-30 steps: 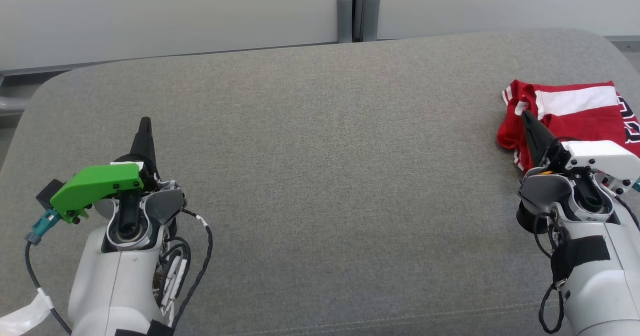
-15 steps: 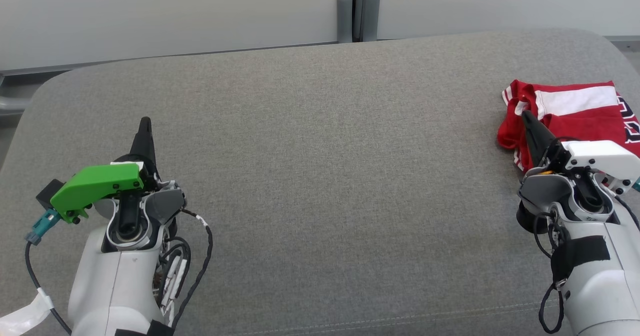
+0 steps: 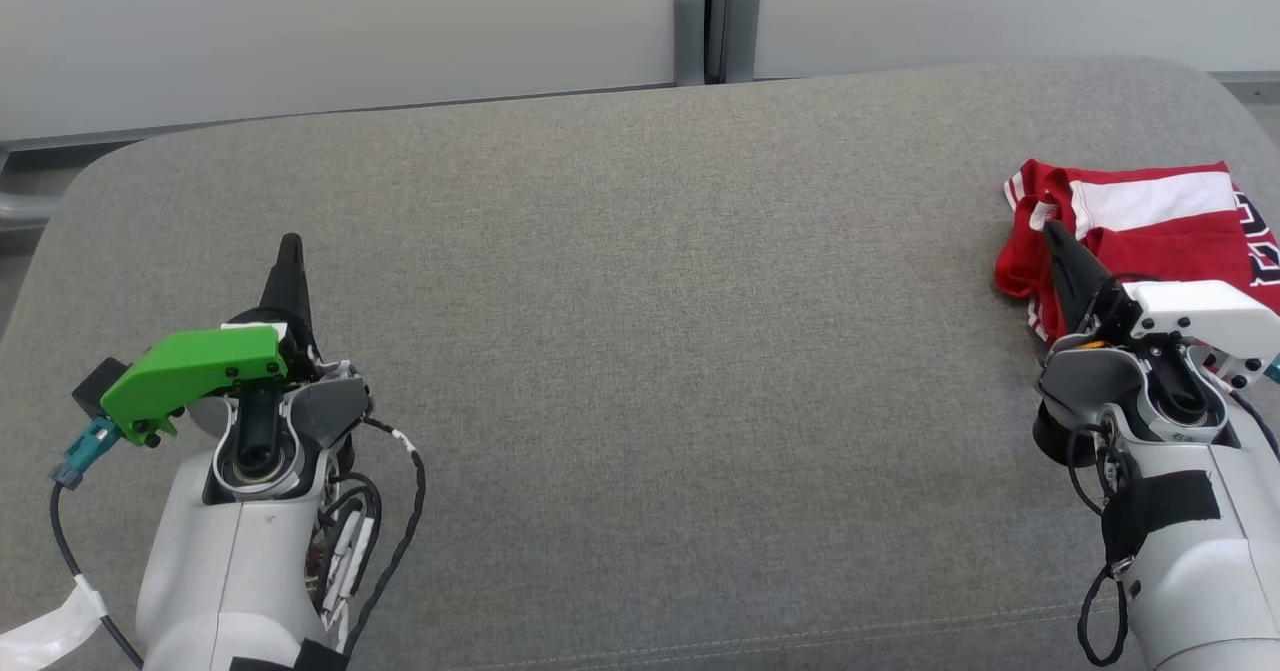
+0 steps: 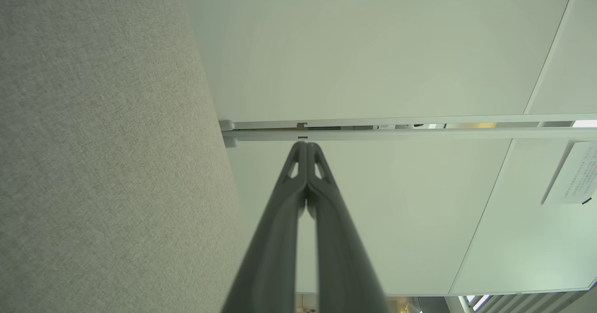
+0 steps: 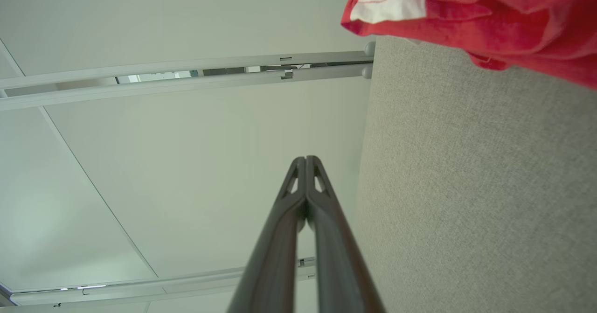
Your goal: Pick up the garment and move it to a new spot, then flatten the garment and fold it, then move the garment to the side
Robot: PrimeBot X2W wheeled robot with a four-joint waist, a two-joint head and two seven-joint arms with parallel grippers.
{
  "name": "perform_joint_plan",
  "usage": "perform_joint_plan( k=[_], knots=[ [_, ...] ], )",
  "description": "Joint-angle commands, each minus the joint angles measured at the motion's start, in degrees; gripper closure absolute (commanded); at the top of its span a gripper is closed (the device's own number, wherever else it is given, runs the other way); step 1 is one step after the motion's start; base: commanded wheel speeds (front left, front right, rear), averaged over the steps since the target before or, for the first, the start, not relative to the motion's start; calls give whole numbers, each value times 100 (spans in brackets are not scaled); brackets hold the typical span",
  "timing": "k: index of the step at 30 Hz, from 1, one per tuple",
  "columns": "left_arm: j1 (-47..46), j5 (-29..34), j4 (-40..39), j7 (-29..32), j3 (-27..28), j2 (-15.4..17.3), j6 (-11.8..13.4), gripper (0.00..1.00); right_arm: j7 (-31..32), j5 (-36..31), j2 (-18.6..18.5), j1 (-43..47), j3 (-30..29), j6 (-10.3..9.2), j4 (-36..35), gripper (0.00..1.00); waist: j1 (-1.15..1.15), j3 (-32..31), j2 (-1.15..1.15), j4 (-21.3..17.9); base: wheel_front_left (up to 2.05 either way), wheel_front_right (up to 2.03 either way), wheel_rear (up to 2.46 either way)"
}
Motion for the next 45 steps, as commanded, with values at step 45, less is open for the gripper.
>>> perform_joint_plan(
  k=[45],
  knots=[
    [-52,-24,-3,23,10,4,-16,100,-6,35,-28,-54,7,4,9,100,0,0,0,0,0,0,0]
  ],
)
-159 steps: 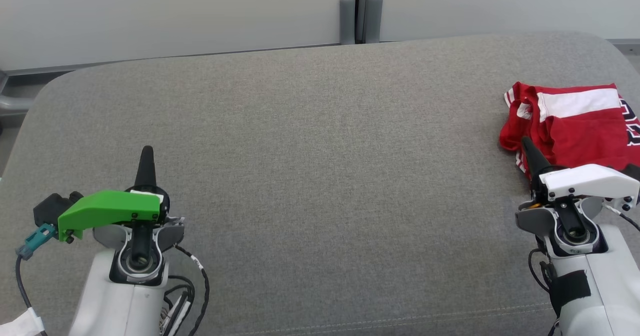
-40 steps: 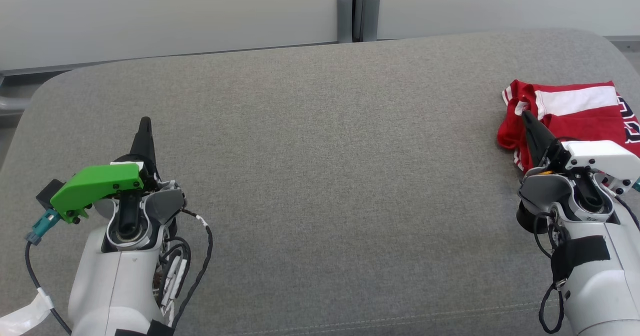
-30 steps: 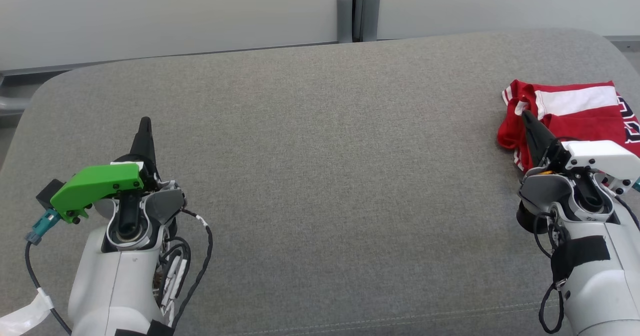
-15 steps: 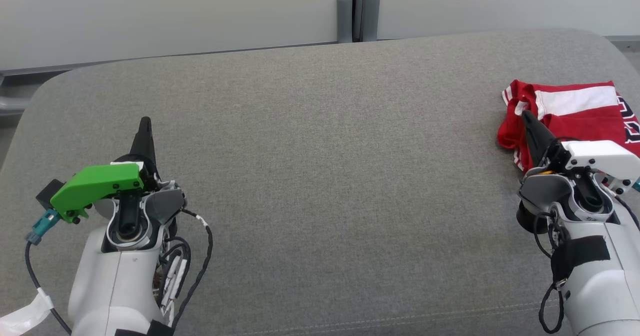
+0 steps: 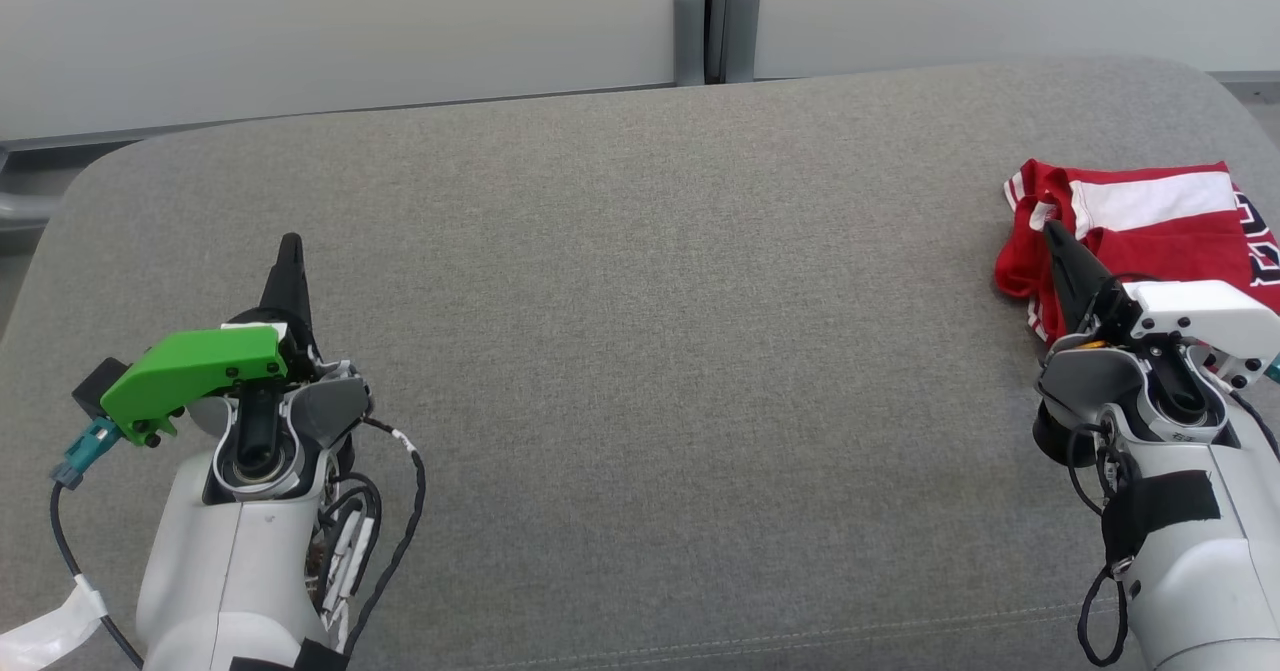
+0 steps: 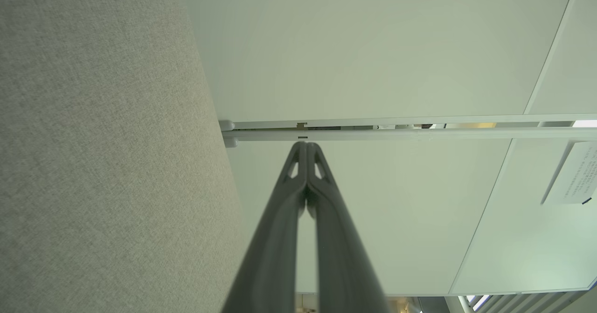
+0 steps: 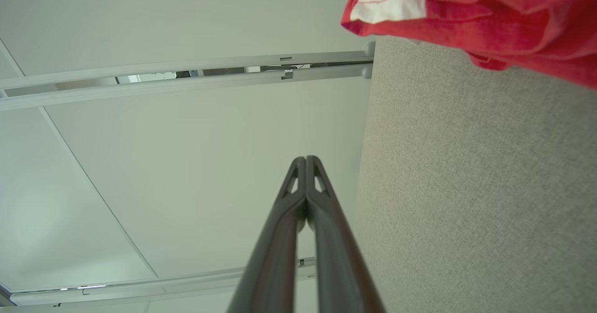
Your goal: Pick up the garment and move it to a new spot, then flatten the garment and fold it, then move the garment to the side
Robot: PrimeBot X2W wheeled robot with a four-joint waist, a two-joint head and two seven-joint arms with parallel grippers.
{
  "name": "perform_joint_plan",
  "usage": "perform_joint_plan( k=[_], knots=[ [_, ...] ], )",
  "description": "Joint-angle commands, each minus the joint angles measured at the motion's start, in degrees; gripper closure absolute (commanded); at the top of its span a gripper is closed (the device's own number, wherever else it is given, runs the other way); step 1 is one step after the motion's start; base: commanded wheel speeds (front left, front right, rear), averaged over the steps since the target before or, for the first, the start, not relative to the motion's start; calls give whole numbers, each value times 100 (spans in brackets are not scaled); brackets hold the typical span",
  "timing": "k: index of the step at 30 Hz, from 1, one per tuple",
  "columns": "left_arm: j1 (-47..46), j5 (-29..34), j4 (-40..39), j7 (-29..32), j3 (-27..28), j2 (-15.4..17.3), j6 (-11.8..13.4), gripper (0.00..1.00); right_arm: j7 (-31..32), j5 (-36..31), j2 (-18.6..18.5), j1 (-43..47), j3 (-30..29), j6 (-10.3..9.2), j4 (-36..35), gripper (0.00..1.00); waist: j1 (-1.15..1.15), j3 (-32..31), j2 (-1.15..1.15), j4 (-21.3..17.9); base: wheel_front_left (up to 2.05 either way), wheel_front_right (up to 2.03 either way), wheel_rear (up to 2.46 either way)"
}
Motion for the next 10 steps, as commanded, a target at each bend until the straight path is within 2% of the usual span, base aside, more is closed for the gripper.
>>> perform_joint_plan(
  k=[1,10],
  knots=[
    [-52,-24,-3,23,10,4,-16,100,-3,34,-27,-54,6,4,9,100,0,0,0,0,0,0,0],
    [-52,-24,-4,23,10,4,-16,100,-3,34,-27,-54,6,4,9,100,0,0,0,0,0,0,0]
  ],
)
